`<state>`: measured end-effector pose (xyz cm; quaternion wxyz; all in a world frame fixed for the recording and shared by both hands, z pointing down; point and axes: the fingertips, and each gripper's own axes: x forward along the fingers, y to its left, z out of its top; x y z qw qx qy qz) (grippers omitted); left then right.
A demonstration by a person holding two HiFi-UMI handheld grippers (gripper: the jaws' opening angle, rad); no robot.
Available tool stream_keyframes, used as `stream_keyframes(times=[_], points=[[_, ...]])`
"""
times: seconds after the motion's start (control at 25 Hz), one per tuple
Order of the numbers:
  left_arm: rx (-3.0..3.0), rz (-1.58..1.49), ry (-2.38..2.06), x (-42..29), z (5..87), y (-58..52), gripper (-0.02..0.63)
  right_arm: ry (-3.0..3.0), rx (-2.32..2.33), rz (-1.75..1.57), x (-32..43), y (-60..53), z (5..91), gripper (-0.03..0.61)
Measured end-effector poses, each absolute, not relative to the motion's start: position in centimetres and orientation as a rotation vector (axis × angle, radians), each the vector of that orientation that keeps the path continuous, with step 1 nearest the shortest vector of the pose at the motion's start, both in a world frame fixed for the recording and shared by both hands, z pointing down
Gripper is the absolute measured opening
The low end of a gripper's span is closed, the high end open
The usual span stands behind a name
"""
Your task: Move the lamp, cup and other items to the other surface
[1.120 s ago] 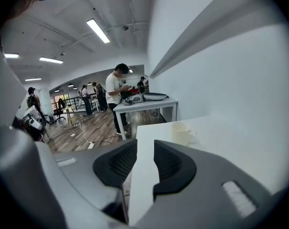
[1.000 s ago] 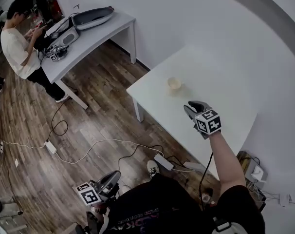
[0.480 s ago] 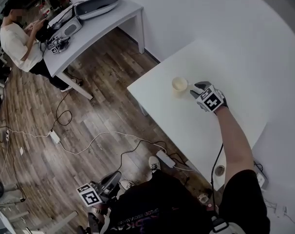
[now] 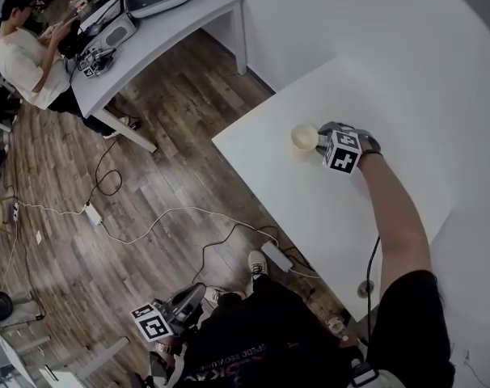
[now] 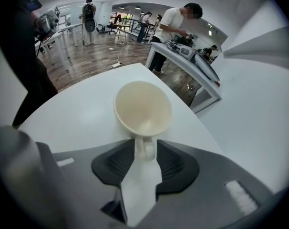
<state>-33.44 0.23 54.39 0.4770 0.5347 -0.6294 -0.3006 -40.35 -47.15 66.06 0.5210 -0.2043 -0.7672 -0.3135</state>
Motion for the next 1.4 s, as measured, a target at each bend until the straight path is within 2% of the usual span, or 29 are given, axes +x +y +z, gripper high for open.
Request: stream_keyframes(times=[0.04, 0.28, 1.4], points=[[1.302, -0.73, -1.54, -33.4, 54.4, 0.3, -0.003, -1.825, -0.511, -0.748, -40.4, -46.9, 66.3, 0.128], [1.286, -0.724, -1.547, -33.7, 54.6, 0.1, -0.003, -1.845, -0.545, -0.669, -40.5, -46.1, 66.4, 0.069], [1.44, -0.59, -1.376, -34.0, 54.7, -2.5, -0.003, -2.252, 0.068, -0.124, -34.8, -44.8, 63.7, 0.049]])
